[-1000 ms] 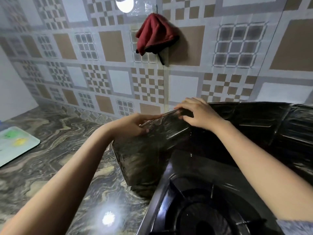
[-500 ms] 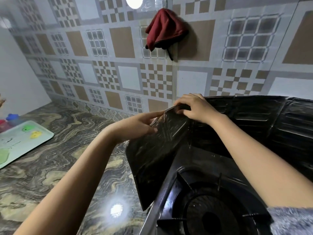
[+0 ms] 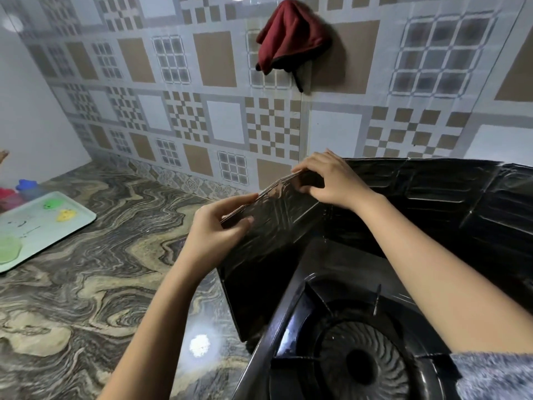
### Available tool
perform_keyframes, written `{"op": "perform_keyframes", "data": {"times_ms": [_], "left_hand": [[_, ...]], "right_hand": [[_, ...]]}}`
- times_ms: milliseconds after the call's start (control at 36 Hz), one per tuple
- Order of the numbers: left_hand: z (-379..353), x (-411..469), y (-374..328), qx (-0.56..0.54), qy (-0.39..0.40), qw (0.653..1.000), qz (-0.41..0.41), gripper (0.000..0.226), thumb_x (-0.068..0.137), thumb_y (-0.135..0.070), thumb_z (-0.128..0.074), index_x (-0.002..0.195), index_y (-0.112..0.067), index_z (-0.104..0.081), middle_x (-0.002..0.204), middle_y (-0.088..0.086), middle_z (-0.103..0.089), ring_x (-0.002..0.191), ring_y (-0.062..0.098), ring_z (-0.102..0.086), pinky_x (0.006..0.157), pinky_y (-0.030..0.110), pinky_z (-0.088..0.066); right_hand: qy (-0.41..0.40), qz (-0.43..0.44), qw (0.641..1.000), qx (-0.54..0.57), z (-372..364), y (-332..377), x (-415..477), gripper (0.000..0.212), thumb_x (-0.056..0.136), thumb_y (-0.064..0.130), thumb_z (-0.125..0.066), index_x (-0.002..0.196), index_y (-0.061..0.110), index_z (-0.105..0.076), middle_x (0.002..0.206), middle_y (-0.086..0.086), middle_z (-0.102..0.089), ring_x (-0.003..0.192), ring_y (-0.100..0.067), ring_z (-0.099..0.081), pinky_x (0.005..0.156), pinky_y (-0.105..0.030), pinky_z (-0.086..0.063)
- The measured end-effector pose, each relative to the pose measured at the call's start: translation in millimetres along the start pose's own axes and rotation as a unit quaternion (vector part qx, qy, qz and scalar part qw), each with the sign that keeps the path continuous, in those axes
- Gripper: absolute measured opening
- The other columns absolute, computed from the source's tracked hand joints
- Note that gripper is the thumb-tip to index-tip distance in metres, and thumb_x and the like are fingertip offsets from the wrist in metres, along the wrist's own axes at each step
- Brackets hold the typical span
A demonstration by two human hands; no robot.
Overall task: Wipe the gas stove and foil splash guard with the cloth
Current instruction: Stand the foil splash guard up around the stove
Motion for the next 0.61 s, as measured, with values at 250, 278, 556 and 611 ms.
{"op": "perform_keyframes", "data": {"times_ms": [250, 278, 556, 611], "left_hand": [[-3, 7, 11, 0.084, -0.07, 0.994, 0.008, 0.049, 0.073, 0.009, -0.062, 0.114, -0.017, -0.066, 0.097, -0.009, -0.068, 0.078, -0.018, -0.058, 0.082, 0.004, -0.044], [-3, 6, 11, 0.083, -0.067, 0.994, 0.011, 0.051, 0.072, 0.011, -0.06, 0.115, -0.016, -0.066, 0.097, -0.007, -0.069, 0.078, -0.014, -0.059, 0.083, 0.007, -0.046], [-9, 2, 9, 0.086, -0.052, 0.995, 0.0, 0.055, 0.073, 0.014, -0.058, 0.118, -0.017, -0.064, 0.088, -0.008, -0.068, 0.069, -0.003, -0.058, 0.073, 0.005, -0.043], [-9, 1, 8, 0.099, -0.058, 0.993, -0.007, 0.055, 0.073, 0.015, -0.056, 0.118, -0.016, -0.063, 0.09, -0.008, -0.068, 0.07, -0.007, -0.058, 0.073, 0.001, -0.042]], "right_hand": [[0.014, 0.062, 0.997, 0.036, -18, 36, 6, 0.047, 0.076, 0.025, -0.071, 0.12, 0.022, -0.056, 0.115, 0.002, -0.058, 0.108, -0.007, -0.045, 0.102, -0.03, -0.026], [0.008, 0.058, 0.998, 0.036, -19, 36, 6, 0.047, 0.075, 0.025, -0.072, 0.12, 0.023, -0.056, 0.114, 0.002, -0.058, 0.109, -0.011, -0.047, 0.101, -0.029, -0.026], [-0.022, 0.047, 0.999, 0.009, -25, 41, 4, 0.044, 0.076, 0.026, -0.071, 0.117, 0.022, -0.057, 0.111, -0.001, -0.06, 0.11, -0.019, -0.052, 0.097, -0.029, -0.025], [-0.016, 0.047, 0.999, 0.007, -22, 40, 4, 0.044, 0.076, 0.027, -0.072, 0.117, 0.022, -0.056, 0.112, 0.0, -0.059, 0.11, -0.019, -0.052, 0.097, -0.029, -0.025]]}}
Point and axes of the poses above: each hand's wrist, its own x-axis towards the middle knuckle, its own z-axis out of the back of the hand, y = z × x, the point moved 2 cm from there along x, towards the middle knuckle
